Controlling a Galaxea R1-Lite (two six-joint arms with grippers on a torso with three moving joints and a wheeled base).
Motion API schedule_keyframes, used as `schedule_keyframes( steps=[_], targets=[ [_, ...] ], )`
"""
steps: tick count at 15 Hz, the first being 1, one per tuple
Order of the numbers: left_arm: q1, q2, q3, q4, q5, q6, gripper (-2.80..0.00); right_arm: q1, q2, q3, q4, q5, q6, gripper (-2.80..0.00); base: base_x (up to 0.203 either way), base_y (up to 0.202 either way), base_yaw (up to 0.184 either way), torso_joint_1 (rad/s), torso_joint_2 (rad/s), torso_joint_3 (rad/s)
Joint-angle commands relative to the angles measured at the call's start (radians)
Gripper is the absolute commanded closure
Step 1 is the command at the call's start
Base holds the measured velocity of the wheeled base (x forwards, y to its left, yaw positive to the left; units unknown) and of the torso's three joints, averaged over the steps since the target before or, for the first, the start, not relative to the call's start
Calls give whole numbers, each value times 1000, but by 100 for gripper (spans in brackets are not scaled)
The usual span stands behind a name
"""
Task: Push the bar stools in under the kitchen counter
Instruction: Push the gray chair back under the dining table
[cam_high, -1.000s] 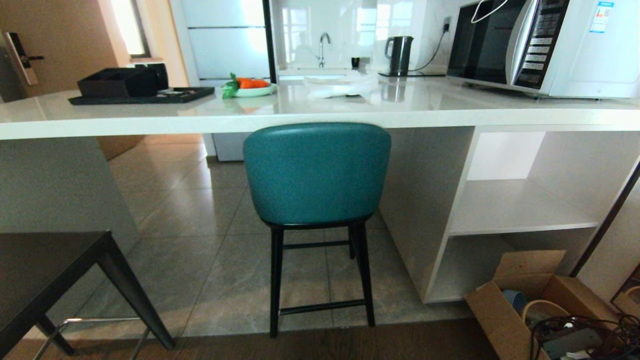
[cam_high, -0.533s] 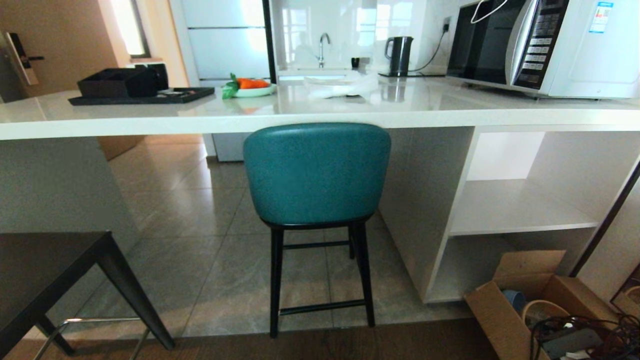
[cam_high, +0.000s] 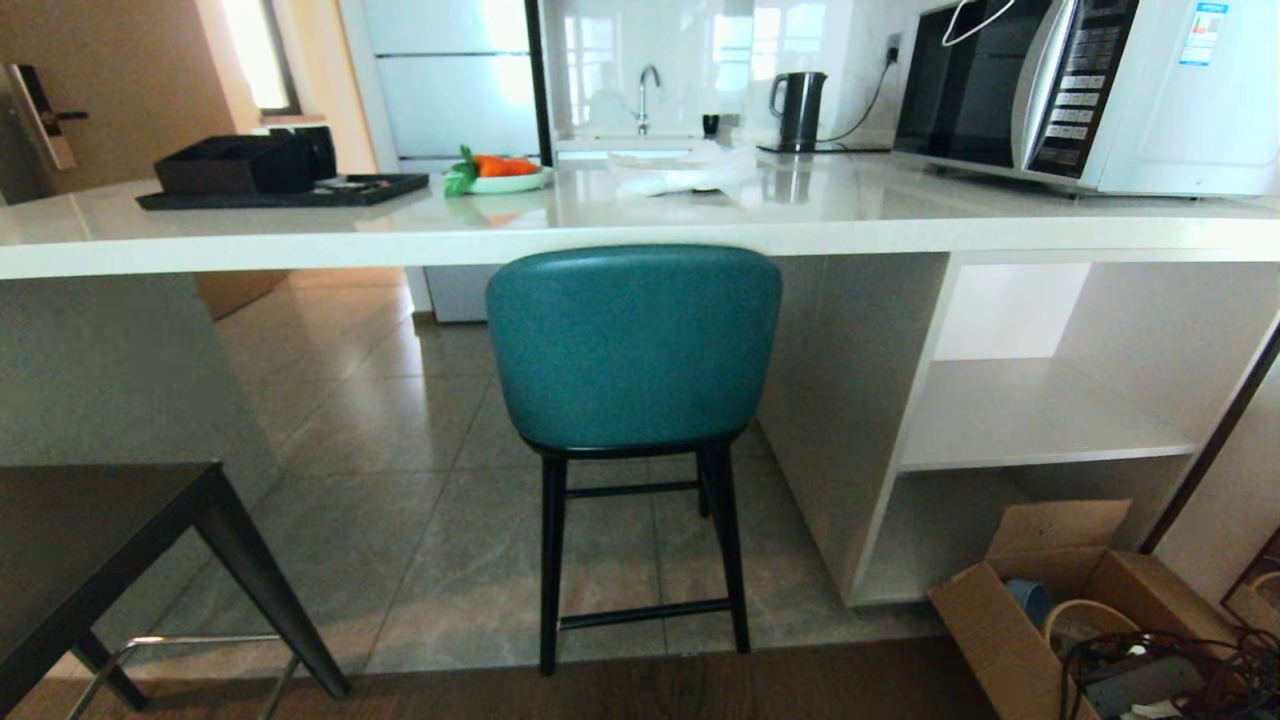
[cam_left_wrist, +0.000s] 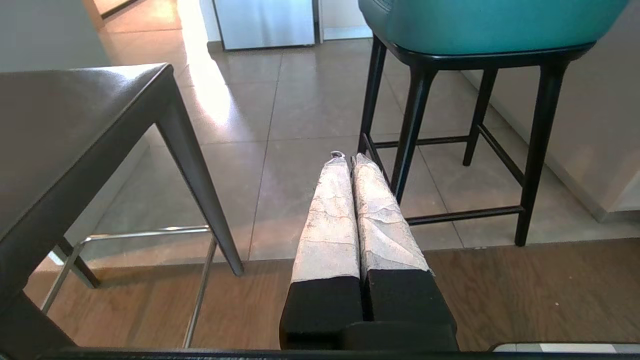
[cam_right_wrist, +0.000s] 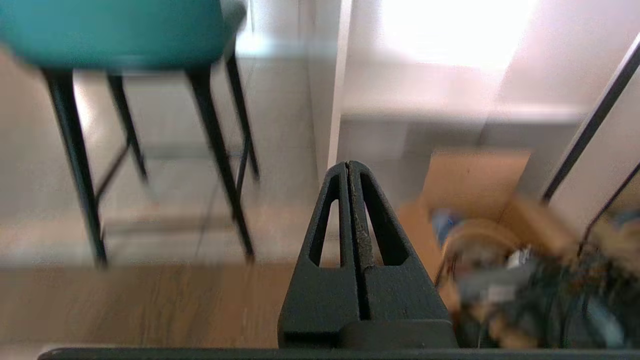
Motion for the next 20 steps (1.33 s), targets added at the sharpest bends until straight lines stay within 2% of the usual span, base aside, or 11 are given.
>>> schedule_keyframes(
  steps=[1, 4, 12, 20],
  targets=[
    [0, 2, 3, -3, 0, 4, 0, 2, 2, 10, 32, 23, -18, 0, 0, 0, 0, 0, 0, 0],
    [-1, 2, 3, -4, -3, 5, 0, 2, 2, 10, 28, 10, 50, 0, 0, 0, 0, 0, 0, 0],
    [-1, 1, 3, -1, -2, 4, 0, 2, 2, 12, 27, 3, 52, 0, 0, 0, 0, 0, 0, 0],
    [-1, 2, 3, -1, -2, 4, 0, 2, 2, 10, 27, 3, 52, 0, -181, 0, -2, 2, 1, 1]
  ],
)
